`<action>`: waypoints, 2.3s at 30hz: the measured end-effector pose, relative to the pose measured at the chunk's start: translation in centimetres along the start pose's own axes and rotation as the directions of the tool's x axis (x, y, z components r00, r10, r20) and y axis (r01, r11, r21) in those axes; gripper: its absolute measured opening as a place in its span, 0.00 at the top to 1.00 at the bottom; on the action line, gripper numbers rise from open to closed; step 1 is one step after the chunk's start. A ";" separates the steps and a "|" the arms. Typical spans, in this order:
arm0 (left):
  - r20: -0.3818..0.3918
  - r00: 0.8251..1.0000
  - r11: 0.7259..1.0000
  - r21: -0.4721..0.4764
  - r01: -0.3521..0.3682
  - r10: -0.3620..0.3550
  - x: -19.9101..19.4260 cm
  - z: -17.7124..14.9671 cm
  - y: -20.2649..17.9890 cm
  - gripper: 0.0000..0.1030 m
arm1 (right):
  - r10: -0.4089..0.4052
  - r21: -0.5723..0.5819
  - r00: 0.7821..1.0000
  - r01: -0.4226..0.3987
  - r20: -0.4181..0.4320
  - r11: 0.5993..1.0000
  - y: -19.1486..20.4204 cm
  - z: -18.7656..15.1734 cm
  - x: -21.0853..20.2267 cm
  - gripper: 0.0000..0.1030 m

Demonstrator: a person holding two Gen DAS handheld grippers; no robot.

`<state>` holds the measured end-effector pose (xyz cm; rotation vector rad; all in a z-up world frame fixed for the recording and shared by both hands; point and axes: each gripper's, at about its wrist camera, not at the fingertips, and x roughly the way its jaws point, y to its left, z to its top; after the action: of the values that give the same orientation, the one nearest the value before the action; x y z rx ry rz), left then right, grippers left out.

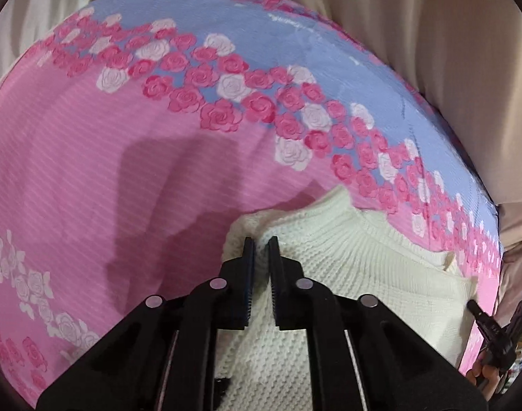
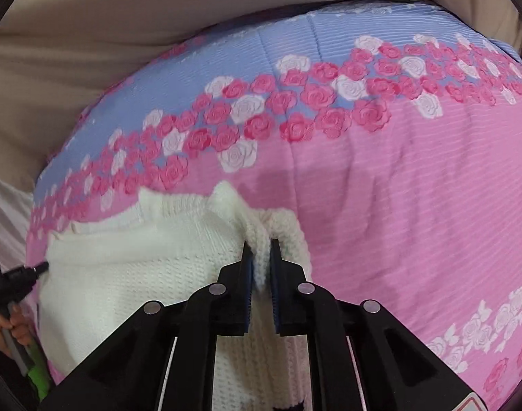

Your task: Fold small clothes

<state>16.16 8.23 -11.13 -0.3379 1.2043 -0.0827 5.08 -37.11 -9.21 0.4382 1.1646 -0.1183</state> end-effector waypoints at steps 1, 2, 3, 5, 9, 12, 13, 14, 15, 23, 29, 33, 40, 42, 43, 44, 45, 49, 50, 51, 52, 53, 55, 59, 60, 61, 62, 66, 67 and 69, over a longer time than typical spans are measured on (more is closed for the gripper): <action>0.017 1.000 1.000 -0.003 0.022 -0.022 -1.0 -0.4 0.1 0.82 | 0.022 0.022 0.999 -0.023 0.030 0.999 0.0 -0.2 -0.9 0.75; 0.037 0.999 0.999 -0.008 0.033 -0.032 -1.9 -0.9 0.4 0.69 | 0.056 0.055 0.996 -0.060 0.067 0.997 -0.1 -0.7 -2.3 0.66; 0.078 0.997 1.000 -0.009 0.025 -0.025 -3.4 -1.8 1.1 0.61 | 0.066 0.072 0.993 -0.073 0.096 0.995 -0.4 -1.3 -3.5 0.45; 0.123 0.992 1.000 -0.010 0.011 -0.010 -5.1 -3.7 2.2 0.36 | 0.050 0.079 0.987 -0.062 0.152 0.995 -0.7 -3.5 -5.9 0.37; 0.073 0.995 0.997 -0.042 0.064 -0.061 -6.4 -8.8 5.1 0.32 | 0.038 0.074 0.995 -0.044 0.087 0.996 -2.2 -10.6 -7.3 0.36; 0.022 0.994 0.985 -0.131 0.109 -0.107 -5.8 -12.7 7.0 0.28 | 0.084 0.118 0.996 -0.088 0.033 0.989 -2.9 -15.1 -6.8 0.36; 0.005 0.993 0.980 -0.158 0.121 -0.122 -5.3 -13.4 6.9 0.27 | 0.114 0.134 0.993 -0.116 0.019 0.984 -3.0 -16.2 -6.3 0.35; -0.018 0.990 0.972 -0.191 0.135 -0.141 -4.5 -13.9 6.9 0.25 | 0.134 0.154 0.991 -0.134 0.009 0.979 -3.0 -17.0 -5.7 0.34; -0.031 0.987 0.966 -0.216 0.145 -0.155 -3.9 -14.2 6.6 0.24 | 0.141 0.167 0.990 -0.141 0.007 0.976 -2.8 -17.3 -5.2 0.31; -0.022 0.974 0.959 -0.182 0.220 -0.227 -5.4 -11.6 3.3 0.76 | 0.174 0.123 0.984 -0.178 0.044 0.976 -0.7 -14.4 -5.3 0.85; -0.045 0.957 0.954 -0.107 0.281 -0.287 -9.5 -13.1 2.0 0.76 | 0.117 0.060 0.981 -0.128 0.153 0.990 -3.4 -13.8 -13.7 0.89; -0.171 0.959 0.972 -0.088 0.216 -0.228 -6.5 -18.2 2.0 0.76 | 0.039 0.096 0.994 -0.049 0.098 0.994 -7.7 -17.4 -14.7 0.89; -0.146 0.970 0.980 -0.075 0.184 -0.193 -6.4 -19.9 2.6 0.66 | -0.010 0.153 1.000 0.011 -0.008 0.988 -9.6 -22.4 -10.8 0.73; -0.078 0.981 0.984 -0.049 0.173 -0.177 -8.6 -19.0 2.5 0.64 | -0.003 0.158 0.999 -0.003 0.037 0.987 -9.5 -21.4 -12.5 0.72; -0.027 0.983 0.983 -0.034 0.182 -0.183 -9.9 -18.0 2.3 0.52 | -0.022 0.144 0.997 0.012 0.071 0.990 -9.5 -20.8 -13.7 0.65; 0.010 0.983 0.983 -0.027 0.182 -0.182 -10.7 -17.4 2.2 0.39 | -0.043 0.137 0.994 0.029 0.102 0.990 -9.4 -20.3 -14.8 0.60; 0.045 0.983 0.984 -0.028 0.178 -0.177 -11.4 -16.7 2.0 0.36 | -0.060 0.131 0.988 0.041 0.145 0.991 -9.4 -19.5 -16.0 0.51; 0.104 0.975 0.980 -0.005 0.197 -0.195 -10.6 -13.3 -1.3 0.29 | -0.016 0.086 0.978 -0.002 0.207 0.996 -8.5 -15.6 -16.8 0.44; 0.105 0.975 0.981 0.010 0.194 -0.194 -10.0 -13.1 -2.0 0.29 | -0.014 0.073 0.980 -0.001 0.200 0.997 -7.9 -14.6 -16.1 0.43; 0.102 0.977 0.983 0.026 0.183 -0.185 -9.2 -12.8 -2.6 0.28 | -0.014 0.056 0.981 0.003 0.192 0.998 -7.4 -13.8 -15.3 0.43; 0.094 0.985 0.989 0.047 0.142 -0.146 -7.9 -12.6 -3.5 0.28 | -0.020 0.035 0.982 0.014 0.186 0.999 -6.7 -12.8 -14.2 0.43; 0.085 0.990 0.993 0.057 0.105 -0.109 -6.9 -12.8 -3.8 0.29 | -0.023 0.025 0.983 0.019 0.181 1.000 -6.1 -12.3 -13.3 0.43; 0.052 0.997 0.996 0.073 0.052 -0.056 -4.5 -13.0 -4.1 0.42 | -0.021 0.019 0.987 0.018 0.161 1.000 -5.5 -11.0 -11.3 0.43; 0.044 0.999 0.996 0.087 0.004 -0.008 -2.9 -13.4 -4.0 0.92 | -0.017 0.027 0.992 0.013 0.128 1.000 -4.5 -9.5 -7.7 0.70; 0.039 0.999 0.996 0.087 0.034 -0.037 -3.2 -13.2 -4.0 0.94 | -0.011 0.020 0.994 0.009 0.113 1.000 -4.2 -9.2 -6.9 0.93; 0.043 0.998 0.996 0.088 0.034 -0.038 -3.4 -13.0 -4.0 0.95 | -0.007 0.011 0.995 0.006 0.097 1.000 -4.0 -8.9 -6.4 0.92; 0.055 0.998 0.995 0.089 0.036 -0.041 -4.0 -12.9 -4.0 0.95 | 0.002 0.007 0.996 -0.002 0.095 1.000 -3.8 -8.8 -6.4 0.93; 0.125 0.989 0.996 0.062 0.070 -0.077 -6.8 -11.6 -3.8 0.96 | 0.034 -0.024 0.980 -0.030 0.195 0.999 -3.0 -7.7 -9.6 0.94; 0.137 0.988 0.996 0.050 0.071 -0.077 -7.1 -11.1 -3.8 0.96 | 0.049 -0.016 0.972 -0.047 0.231 0.999 -3.2 -7.2 -10.8 0.94; 0.137 0.989 0.998 0.039 0.046 -0.051 -6.6 -10.5 -3.6 0.96 | 0.072 0.008 0.956 -0.077 0.284 0.997 -4.0 -6.4 -12.5 0.94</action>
<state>4.45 4.14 -7.39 -0.3368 1.0566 -0.1211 -6.67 -39.90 -0.98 0.4652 0.8640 -0.1223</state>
